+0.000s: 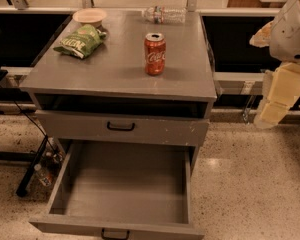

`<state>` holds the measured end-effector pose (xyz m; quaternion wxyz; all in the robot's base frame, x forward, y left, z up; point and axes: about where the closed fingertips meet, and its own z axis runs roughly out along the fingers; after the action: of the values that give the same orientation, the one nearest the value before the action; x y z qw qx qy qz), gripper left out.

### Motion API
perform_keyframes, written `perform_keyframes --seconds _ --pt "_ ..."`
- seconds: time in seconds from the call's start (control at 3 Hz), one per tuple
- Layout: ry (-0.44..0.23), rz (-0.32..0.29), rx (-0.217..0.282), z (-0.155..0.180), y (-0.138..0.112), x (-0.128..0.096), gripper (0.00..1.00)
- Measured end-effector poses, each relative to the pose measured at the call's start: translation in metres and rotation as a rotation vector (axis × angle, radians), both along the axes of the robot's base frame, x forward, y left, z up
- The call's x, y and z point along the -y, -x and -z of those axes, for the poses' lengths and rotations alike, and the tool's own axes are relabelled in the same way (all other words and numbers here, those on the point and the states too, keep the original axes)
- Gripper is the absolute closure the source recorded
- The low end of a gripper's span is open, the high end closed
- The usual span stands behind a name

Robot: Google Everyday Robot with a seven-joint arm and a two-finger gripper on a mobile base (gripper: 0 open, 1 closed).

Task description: Place coke can into middle drawer

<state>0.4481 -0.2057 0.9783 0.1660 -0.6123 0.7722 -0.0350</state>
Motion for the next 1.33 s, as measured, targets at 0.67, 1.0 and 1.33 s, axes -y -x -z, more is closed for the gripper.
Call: perform_keyframes --seconds 0.67,1.0,1.33 --pt "-0.198 -0.031 -0.010 0.031 -0.085 -0.046 0.00" --pt "-0.217 -0.064 0.005 0.037 -0.128 -0.072 0.00" --pt "-0.243 -0.084 -0.013 0.054 -0.154 -0.093 0.00"
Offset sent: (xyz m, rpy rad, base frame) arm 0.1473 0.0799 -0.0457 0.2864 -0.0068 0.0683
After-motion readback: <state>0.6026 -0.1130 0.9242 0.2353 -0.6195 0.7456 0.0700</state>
